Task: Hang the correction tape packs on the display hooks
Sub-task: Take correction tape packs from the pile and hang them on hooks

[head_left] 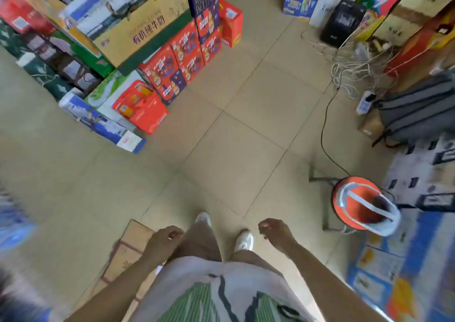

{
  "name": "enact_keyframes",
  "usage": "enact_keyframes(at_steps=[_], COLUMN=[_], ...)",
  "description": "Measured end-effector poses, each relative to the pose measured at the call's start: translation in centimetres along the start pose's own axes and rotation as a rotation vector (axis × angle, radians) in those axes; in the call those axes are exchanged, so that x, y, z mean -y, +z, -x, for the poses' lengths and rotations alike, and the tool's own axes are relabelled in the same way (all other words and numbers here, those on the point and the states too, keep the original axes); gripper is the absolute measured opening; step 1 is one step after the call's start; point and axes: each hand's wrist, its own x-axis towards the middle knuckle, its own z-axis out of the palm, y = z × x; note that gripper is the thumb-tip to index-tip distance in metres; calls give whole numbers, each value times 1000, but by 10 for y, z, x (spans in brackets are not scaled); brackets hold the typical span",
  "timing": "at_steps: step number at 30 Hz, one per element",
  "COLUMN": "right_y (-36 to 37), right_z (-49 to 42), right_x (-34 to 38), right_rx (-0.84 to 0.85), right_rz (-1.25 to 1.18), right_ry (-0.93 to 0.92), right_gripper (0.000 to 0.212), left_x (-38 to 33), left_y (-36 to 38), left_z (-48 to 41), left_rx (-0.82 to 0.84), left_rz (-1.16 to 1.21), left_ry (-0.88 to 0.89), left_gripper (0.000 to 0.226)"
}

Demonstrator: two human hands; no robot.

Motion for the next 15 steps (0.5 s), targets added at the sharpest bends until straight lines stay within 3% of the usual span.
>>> enact_keyframes(at_steps=[7,15], right_y=[-48,-83], right_z=[-12,-48], right_x=[108,202], right_rx=[-39,-171], right_rz=[-88,-107], right_ry=[-71,-103], right_gripper=[9,12], left_x=[-46,-161], left_y=[-24,-102], left_z=[-41,-139], left_rx=[28,30], left_rz=[-1,27], left_ry=[-6,220], left_gripper=[18,12])
